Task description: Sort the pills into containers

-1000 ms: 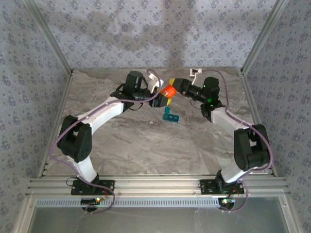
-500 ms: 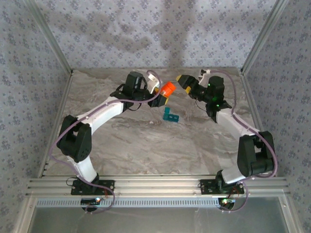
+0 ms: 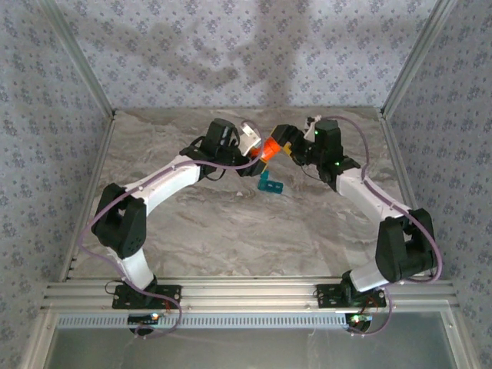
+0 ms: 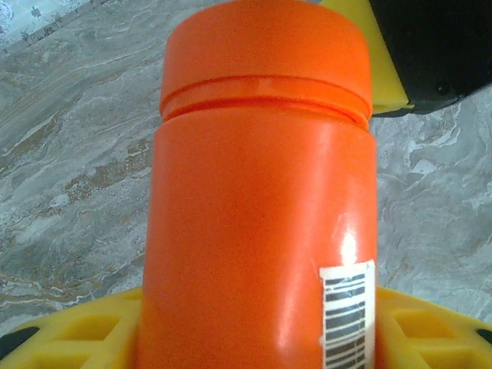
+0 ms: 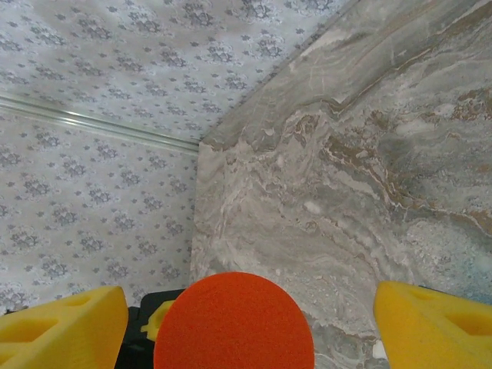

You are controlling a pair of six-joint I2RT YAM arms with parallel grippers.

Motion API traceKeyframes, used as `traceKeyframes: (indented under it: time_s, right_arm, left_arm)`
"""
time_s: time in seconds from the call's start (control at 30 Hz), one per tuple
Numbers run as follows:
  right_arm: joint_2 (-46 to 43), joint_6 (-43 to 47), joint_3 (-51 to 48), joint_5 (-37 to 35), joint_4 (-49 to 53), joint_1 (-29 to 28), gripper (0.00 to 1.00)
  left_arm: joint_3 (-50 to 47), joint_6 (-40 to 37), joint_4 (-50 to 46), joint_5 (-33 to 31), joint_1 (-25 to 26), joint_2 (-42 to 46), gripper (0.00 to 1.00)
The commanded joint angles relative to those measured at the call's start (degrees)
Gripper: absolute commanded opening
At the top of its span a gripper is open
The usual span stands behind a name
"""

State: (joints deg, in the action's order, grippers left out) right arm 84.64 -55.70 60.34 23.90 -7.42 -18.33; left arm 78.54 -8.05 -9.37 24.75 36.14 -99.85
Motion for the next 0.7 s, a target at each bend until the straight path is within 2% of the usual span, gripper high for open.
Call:
traceKeyframes:
  time_s: [0.0, 0.17, 0.3, 0.37, 0.5, 0.57, 0.67]
  right_arm:
    - [1.20, -0.22, 2.02, -1.05, 0.74, -0.90, 0.84]
    - [1.83, -0.43, 2.66, -0.67, 0.23, -1.65, 0.81]
    - [2.07, -0.60, 2.81, -0.29, -0.32, -1.96, 0.74]
    - [2.16, -0.62, 2.64, -0.09, -0.57, -1.98, 0.68]
    - [2.12, -0.28, 2.14, 0.56, -1.45, -1.86, 0.47]
    - [2.09, -0.05, 1.69, 1.00, -2.34, -1.58, 0.40]
    - [1.69, 1.41, -0.02, 2.08, -5.88, -0.62, 0.37]
  left_arm:
    - [2.81, -1.52, -0.16, -0.11, 0.66, 0.01, 0.00]
    - [2.85, -1.53, -0.13, -0.14, 0.86, -0.17, 0.00]
    - [2.93, -1.44, -0.13, 0.01, 0.94, -0.30, 0.00]
    - [2.93, -1.50, -0.13, 0.02, 1.03, -0.34, 0.00]
    - [2.76, -1.09, 0.14, 0.03, 1.04, -0.38, 0.00]
    - [2.76, -0.87, 0.31, 0.26, 0.91, -0.34, 0.00]
    - [2.76, -0.32, 0.49, 1.99, 0.62, -0.21, 0.00]
